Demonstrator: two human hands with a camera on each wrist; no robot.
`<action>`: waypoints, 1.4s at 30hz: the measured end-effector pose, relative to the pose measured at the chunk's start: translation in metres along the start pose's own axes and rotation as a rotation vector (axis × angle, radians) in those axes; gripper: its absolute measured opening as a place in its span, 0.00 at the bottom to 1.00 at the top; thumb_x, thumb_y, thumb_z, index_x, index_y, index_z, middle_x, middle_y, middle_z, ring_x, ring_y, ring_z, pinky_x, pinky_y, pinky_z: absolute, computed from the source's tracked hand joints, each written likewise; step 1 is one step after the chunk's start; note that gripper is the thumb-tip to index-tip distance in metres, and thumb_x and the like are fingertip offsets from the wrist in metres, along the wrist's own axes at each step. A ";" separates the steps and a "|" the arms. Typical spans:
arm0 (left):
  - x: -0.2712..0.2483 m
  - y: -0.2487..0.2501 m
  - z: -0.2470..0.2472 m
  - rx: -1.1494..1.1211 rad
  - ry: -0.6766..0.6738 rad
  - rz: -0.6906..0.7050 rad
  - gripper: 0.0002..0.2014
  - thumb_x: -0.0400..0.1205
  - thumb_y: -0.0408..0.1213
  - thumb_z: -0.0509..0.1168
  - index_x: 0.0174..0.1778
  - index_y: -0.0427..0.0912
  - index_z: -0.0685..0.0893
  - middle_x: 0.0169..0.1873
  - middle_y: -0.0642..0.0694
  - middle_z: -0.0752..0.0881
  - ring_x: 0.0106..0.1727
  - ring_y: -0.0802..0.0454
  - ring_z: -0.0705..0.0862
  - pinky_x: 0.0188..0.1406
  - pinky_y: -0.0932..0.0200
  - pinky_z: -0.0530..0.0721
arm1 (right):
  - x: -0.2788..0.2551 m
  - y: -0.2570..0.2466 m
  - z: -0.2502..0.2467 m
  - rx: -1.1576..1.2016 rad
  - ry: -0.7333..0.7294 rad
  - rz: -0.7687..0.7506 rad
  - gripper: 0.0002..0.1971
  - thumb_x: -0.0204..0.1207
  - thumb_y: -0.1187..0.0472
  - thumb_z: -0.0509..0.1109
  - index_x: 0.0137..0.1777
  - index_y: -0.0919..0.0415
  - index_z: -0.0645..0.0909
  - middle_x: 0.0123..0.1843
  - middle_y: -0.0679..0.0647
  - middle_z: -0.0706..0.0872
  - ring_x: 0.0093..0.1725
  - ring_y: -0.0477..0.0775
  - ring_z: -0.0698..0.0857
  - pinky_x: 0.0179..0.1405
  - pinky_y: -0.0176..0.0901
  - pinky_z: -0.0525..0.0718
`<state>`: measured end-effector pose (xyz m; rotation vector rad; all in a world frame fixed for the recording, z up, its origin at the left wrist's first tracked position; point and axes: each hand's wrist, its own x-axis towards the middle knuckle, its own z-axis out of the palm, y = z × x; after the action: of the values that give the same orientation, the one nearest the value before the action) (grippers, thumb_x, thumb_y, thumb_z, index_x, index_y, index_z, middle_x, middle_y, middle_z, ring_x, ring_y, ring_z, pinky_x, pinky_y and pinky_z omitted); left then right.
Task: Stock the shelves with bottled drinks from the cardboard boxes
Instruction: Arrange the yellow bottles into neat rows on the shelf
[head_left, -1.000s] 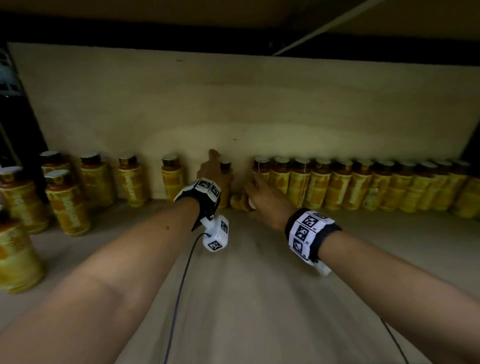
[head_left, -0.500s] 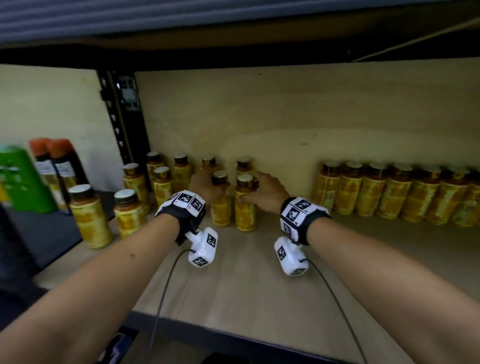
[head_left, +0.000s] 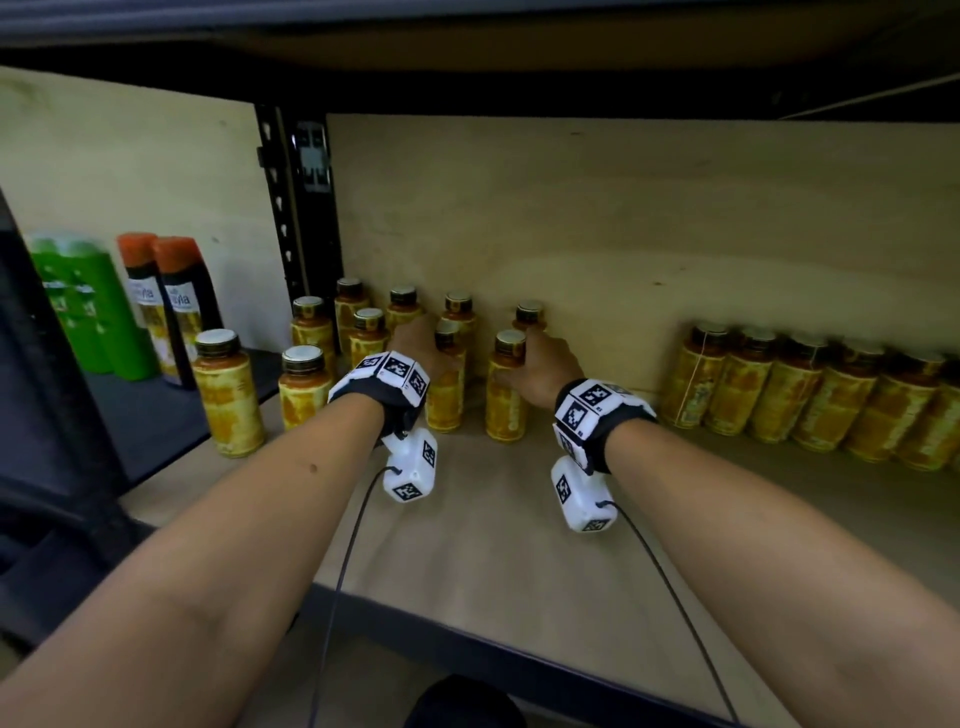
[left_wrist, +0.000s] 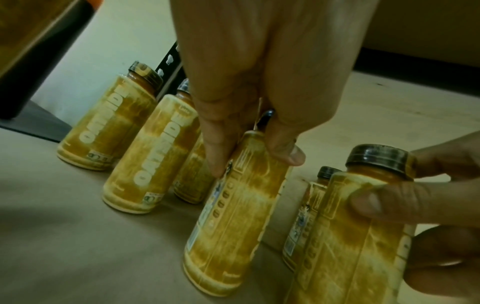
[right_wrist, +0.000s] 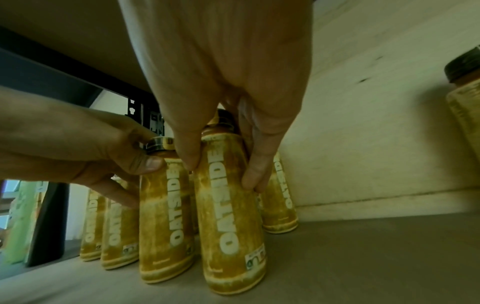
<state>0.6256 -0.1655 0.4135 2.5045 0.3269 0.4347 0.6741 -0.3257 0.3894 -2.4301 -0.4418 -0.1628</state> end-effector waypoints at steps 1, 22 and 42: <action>0.001 -0.002 -0.001 0.008 -0.001 0.000 0.23 0.76 0.38 0.73 0.66 0.36 0.78 0.62 0.36 0.82 0.64 0.36 0.80 0.58 0.51 0.78 | 0.001 0.000 0.001 -0.003 -0.001 0.006 0.31 0.70 0.49 0.78 0.70 0.59 0.74 0.67 0.60 0.83 0.64 0.64 0.82 0.63 0.56 0.82; -0.009 -0.011 -0.004 0.014 0.013 -0.090 0.30 0.78 0.41 0.72 0.75 0.39 0.71 0.69 0.36 0.79 0.70 0.37 0.77 0.64 0.50 0.77 | -0.007 -0.009 0.000 -0.071 0.009 0.083 0.30 0.71 0.47 0.77 0.68 0.61 0.74 0.66 0.63 0.82 0.63 0.66 0.82 0.60 0.53 0.83; -0.011 0.054 -0.016 0.103 0.099 0.064 0.33 0.80 0.37 0.66 0.79 0.38 0.59 0.69 0.36 0.76 0.68 0.37 0.78 0.59 0.49 0.79 | -0.026 0.004 -0.006 0.060 -0.122 0.021 0.40 0.72 0.41 0.75 0.79 0.58 0.65 0.76 0.58 0.77 0.73 0.62 0.77 0.69 0.50 0.77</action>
<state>0.6168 -0.2045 0.4547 2.6049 0.3156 0.5827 0.6515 -0.3394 0.3861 -2.3933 -0.4683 0.0073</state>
